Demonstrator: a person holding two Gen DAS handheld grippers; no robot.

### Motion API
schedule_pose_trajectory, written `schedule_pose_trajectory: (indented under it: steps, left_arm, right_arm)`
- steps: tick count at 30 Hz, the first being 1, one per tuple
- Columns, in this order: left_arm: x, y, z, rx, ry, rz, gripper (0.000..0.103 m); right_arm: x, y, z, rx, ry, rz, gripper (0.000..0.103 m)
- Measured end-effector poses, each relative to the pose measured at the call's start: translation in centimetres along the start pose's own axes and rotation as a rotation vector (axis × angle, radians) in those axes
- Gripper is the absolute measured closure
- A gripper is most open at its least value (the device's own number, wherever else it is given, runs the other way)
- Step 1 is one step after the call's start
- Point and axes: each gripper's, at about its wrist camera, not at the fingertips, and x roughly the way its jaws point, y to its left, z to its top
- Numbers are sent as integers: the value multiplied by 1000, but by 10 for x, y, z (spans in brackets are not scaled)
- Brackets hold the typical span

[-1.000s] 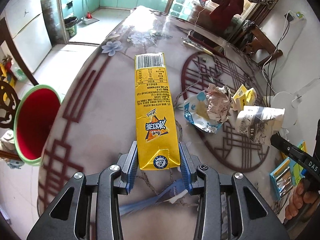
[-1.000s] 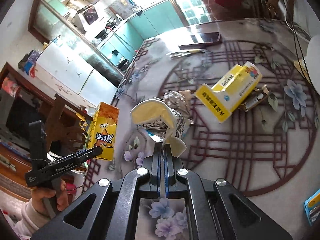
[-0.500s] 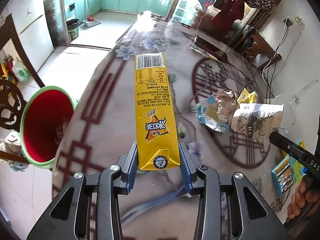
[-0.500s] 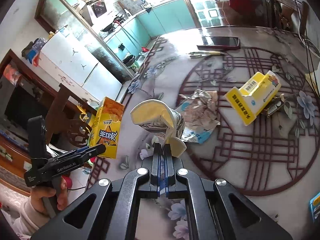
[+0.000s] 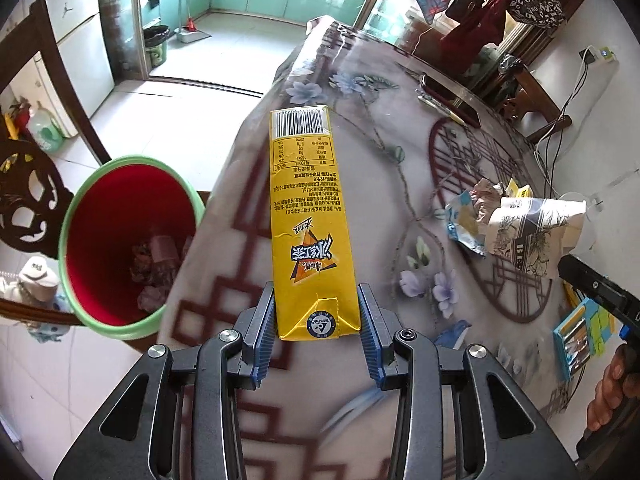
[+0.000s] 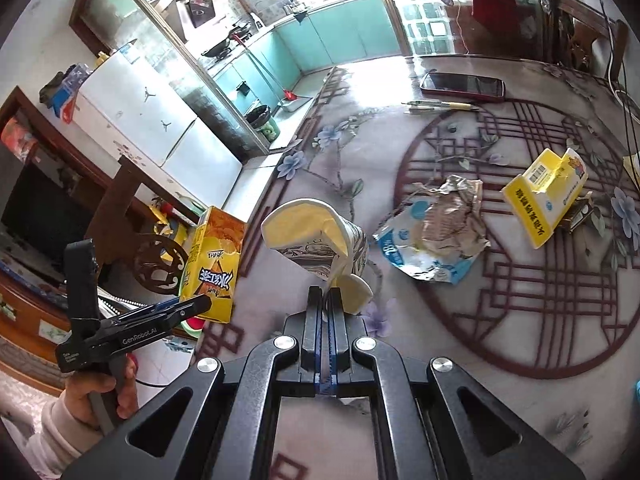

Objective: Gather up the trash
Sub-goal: 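Carry the carton and paper cup with both grippers over the red bin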

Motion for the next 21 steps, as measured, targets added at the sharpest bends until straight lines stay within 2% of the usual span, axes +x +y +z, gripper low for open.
schedule_pose_trajectory:
  steps: [12,21]
  left_arm:
    - [-2,57,8,-20,7,8,67]
    - [-7,102,14,-64,-5,33,67]
  right_arm:
    - [26,53,3,-18,8,-2,101]
    - [58,107,10,-97,37,10,101]
